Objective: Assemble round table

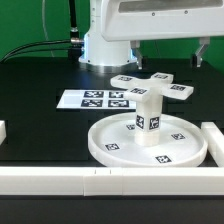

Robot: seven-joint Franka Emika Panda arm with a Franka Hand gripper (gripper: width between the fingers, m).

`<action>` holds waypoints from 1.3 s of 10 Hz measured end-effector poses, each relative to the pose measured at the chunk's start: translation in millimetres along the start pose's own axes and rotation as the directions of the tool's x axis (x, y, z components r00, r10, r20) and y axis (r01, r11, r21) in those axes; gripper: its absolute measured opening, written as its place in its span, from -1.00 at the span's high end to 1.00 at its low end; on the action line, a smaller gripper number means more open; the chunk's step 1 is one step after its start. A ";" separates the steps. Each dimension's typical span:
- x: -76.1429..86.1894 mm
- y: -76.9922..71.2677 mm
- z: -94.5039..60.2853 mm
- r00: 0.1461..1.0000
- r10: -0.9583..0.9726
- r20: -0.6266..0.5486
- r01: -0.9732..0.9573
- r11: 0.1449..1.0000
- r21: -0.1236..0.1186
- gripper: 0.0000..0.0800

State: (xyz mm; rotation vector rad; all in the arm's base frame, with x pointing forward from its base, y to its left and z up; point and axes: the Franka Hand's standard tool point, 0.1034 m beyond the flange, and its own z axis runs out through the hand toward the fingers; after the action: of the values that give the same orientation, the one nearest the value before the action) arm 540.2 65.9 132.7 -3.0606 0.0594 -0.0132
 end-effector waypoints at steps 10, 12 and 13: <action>6.3 8.6 -2.9 0.583 -0.812 0.016 0.812 0.583 -0.027 -0.62; 7.9 5.3 -0.6 0.335 -0.941 0.049 0.942 0.334 -0.033 -0.62; 7.7 5.6 0.6 0.253 -0.966 0.058 0.967 0.251 -0.029 -0.62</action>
Offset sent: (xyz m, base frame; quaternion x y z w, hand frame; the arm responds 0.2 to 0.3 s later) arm 0.0076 0.0051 0.0061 -0.0149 0.0190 -0.3553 0.9345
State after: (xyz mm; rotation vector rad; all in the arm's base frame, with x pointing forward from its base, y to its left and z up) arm 547.7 60.1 131.7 -2.5225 -1.8708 -0.0424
